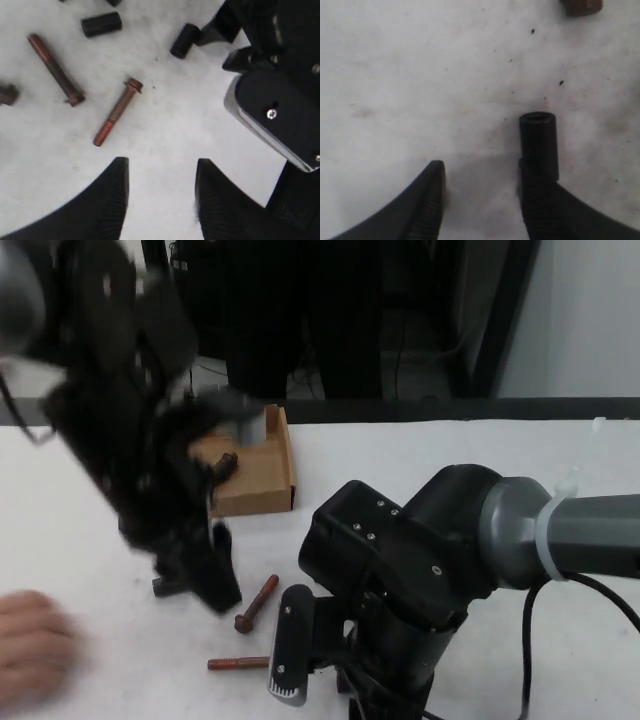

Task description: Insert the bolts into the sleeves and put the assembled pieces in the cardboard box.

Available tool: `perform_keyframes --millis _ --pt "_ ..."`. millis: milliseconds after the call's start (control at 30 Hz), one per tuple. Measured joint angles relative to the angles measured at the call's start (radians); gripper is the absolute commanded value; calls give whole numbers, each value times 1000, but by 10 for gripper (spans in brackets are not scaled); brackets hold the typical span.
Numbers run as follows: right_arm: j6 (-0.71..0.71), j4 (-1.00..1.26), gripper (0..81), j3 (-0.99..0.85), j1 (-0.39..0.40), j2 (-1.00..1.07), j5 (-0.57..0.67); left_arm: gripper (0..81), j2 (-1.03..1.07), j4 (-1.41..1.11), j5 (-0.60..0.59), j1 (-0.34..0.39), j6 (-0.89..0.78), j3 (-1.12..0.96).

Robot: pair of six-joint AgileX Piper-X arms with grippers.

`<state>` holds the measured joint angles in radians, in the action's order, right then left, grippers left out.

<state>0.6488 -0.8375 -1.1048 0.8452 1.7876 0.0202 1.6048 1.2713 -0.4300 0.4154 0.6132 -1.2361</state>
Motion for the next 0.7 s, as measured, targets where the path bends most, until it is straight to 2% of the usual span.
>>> perform_keyframes --millis 100,167,433,700 --pt "0 22 446 0 0 0 -2 270 -63 -102 -23 4 -4 153" --pt "0 39 446 0 0 0 -2 235 -118 -188 -26 4 -6 258" --pt "0 41 446 -16 0 0 -51 234 -268 -439 -38 4 -35 484" --pt "1 86 446 -24 0 0 -69 234 -275 -506 -66 4 -61 497"
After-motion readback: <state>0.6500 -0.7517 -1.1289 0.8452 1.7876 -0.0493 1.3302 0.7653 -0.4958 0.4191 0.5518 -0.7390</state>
